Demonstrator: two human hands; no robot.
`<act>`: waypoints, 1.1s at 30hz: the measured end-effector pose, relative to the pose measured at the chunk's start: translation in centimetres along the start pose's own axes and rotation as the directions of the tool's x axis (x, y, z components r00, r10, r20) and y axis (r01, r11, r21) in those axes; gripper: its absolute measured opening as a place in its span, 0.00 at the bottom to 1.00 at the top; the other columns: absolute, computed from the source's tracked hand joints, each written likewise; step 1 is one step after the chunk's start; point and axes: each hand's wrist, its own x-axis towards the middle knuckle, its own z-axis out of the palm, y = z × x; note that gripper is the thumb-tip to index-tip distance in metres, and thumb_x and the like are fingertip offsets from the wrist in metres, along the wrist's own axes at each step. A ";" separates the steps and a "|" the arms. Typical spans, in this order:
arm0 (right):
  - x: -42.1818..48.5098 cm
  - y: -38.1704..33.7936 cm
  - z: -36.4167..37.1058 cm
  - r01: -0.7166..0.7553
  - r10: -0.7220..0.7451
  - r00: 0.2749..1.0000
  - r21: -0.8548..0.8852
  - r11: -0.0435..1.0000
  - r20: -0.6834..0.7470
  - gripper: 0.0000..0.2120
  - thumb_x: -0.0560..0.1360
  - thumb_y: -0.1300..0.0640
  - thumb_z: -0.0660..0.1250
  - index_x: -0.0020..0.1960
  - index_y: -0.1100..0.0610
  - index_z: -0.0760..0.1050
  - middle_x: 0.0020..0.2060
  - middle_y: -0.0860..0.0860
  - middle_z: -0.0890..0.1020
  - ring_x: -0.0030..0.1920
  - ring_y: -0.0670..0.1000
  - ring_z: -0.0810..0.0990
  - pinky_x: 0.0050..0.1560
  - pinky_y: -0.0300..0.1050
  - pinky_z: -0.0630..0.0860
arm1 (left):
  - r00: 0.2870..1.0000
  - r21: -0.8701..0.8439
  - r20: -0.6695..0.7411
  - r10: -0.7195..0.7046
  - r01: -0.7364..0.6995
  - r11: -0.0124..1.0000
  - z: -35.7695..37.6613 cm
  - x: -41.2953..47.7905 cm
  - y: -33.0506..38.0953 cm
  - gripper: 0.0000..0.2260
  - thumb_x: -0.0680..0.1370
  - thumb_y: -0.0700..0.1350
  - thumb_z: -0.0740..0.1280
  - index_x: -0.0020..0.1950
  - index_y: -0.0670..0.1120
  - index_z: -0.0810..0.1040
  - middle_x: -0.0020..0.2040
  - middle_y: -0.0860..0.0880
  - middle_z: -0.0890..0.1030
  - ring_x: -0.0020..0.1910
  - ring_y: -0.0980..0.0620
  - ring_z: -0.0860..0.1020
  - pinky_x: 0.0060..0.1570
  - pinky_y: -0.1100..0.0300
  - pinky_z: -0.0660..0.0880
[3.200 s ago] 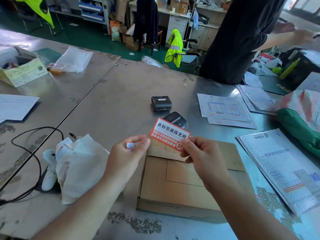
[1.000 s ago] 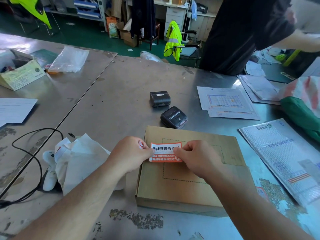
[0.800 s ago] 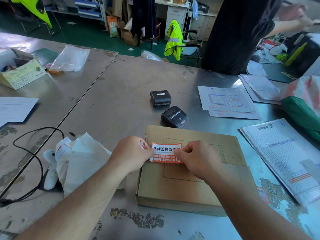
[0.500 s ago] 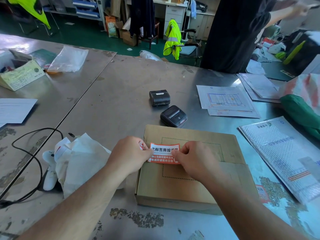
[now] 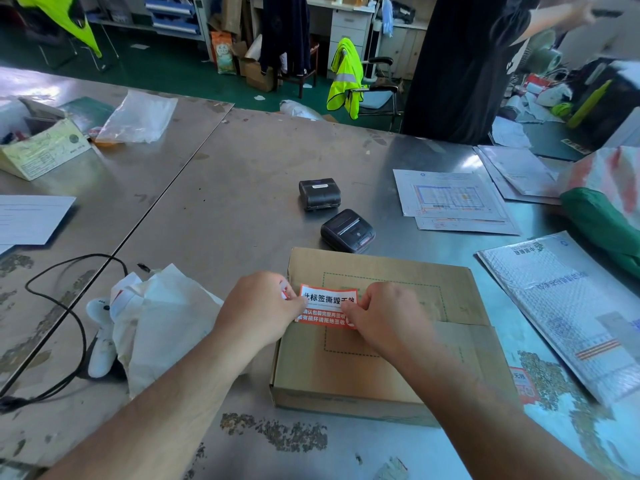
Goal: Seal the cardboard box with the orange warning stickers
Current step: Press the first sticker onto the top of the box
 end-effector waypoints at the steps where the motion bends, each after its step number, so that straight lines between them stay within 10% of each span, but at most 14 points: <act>1: 0.0 0.0 -0.1 0.005 -0.005 1.000 -0.015 1.000 0.004 0.15 0.77 0.45 0.67 0.42 0.57 0.77 0.42 0.54 0.82 0.42 0.54 0.79 0.29 0.39 0.63 | 1.000 0.004 -0.008 -0.001 0.001 1.000 0.0 0.0 0.0 0.11 0.72 0.53 0.71 0.37 0.47 0.79 0.33 0.52 0.78 0.33 0.54 0.74 0.29 0.60 0.65; 26: 2.7 0.7 -0.9 -0.139 0.151 0.987 -0.164 0.977 0.063 0.28 0.74 0.30 0.63 0.37 0.56 0.69 0.32 0.51 0.76 0.30 0.50 0.74 0.26 0.41 0.65 | 0.998 -0.064 -0.024 -0.061 0.059 0.996 1.6 2.1 -0.1 0.21 0.76 0.62 0.63 0.36 0.47 0.63 0.32 0.52 0.69 0.31 0.51 0.67 0.29 0.56 0.58; 33: 1.7 1.4 -1.4 0.002 0.028 0.988 -0.189 0.982 0.153 0.27 0.67 0.30 0.71 0.41 0.55 0.72 0.36 0.51 0.79 0.39 0.54 0.78 0.33 0.44 0.70 | 0.987 -0.076 0.163 0.007 0.005 0.997 0.8 2.1 -1.4 0.24 0.65 0.61 0.77 0.39 0.49 0.65 0.36 0.54 0.72 0.32 0.54 0.68 0.31 0.57 0.61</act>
